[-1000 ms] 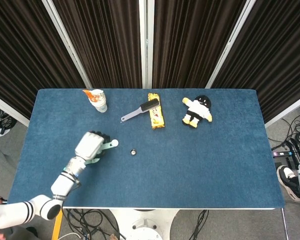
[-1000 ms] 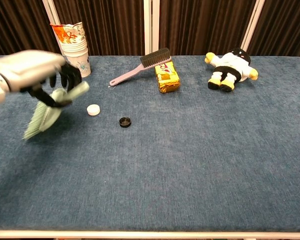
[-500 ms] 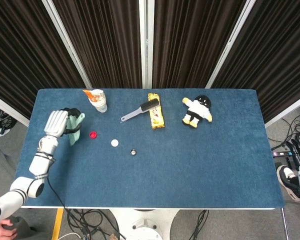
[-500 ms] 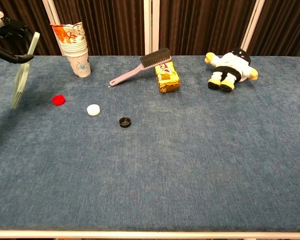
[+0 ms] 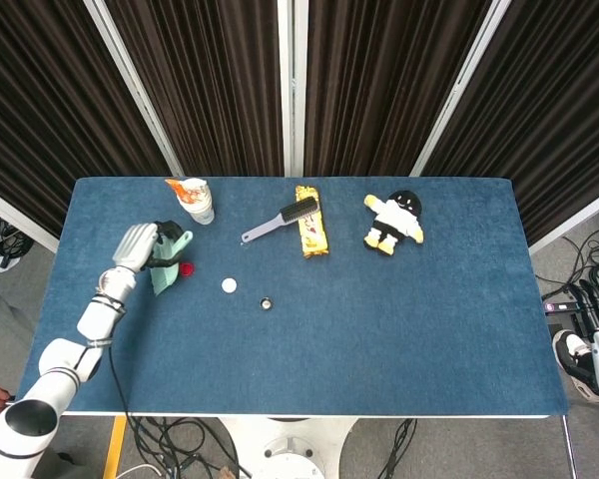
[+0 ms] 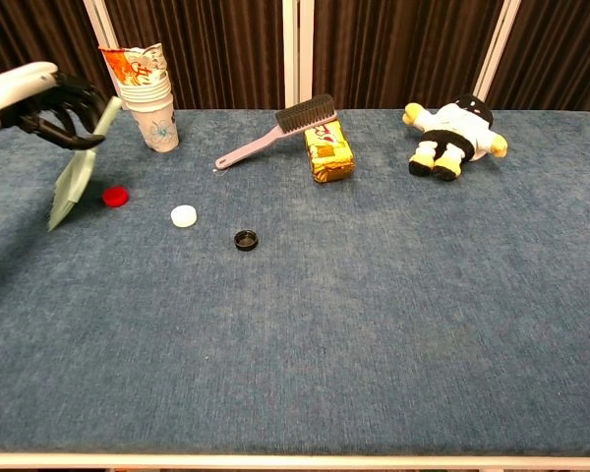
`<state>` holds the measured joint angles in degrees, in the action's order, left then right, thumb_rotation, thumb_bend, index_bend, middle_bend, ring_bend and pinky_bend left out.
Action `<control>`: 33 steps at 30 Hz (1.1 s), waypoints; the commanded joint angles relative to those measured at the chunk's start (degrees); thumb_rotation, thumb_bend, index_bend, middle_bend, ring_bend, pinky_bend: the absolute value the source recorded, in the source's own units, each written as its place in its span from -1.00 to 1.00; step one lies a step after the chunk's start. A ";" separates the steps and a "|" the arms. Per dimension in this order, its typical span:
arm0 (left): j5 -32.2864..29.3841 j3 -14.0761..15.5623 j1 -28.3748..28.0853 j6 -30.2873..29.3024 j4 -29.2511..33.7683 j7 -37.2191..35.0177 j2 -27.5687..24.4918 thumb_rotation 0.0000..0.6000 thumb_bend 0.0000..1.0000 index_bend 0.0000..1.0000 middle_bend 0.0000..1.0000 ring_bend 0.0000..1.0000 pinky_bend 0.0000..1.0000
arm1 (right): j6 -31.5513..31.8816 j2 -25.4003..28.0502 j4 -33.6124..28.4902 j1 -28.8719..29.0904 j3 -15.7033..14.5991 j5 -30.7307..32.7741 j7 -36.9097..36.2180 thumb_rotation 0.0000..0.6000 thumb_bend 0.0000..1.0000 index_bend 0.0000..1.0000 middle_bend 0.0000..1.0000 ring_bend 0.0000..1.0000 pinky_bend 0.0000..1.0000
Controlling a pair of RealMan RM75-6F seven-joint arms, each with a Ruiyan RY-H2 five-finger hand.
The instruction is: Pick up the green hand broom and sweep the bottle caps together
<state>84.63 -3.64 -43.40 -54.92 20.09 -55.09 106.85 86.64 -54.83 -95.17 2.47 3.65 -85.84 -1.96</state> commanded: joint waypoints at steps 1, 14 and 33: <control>1.36 0.81 -1.68 0.48 -1.75 -3.03 1.71 1.00 -0.05 0.10 0.18 -0.14 -0.05 | -0.20 0.08 -0.35 0.03 0.06 0.24 0.39 1.00 -0.40 -1.00 -0.90 -1.00 -1.00; 6.03 3.79 -5.63 -2.88 0.81 -8.88 3.89 1.00 -0.05 0.10 0.17 -0.14 -0.05 | -0.39 0.23 -0.54 -0.14 0.16 0.70 0.44 1.00 -0.40 -1.00 -0.90 -1.00 -1.00; 10.61 5.40 -10.29 -9.93 16.96 -13.32 -0.62 1.00 -0.05 0.10 0.17 -0.14 -0.05 | 0.66 -0.43 1.80 -1.08 0.06 0.38 -2.32 1.00 -0.41 -1.00 -0.89 -1.00 -1.00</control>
<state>95.24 2.05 -53.31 -64.09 35.25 -67.89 107.57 87.27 -55.23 -93.44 1.41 3.70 -85.43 -4.21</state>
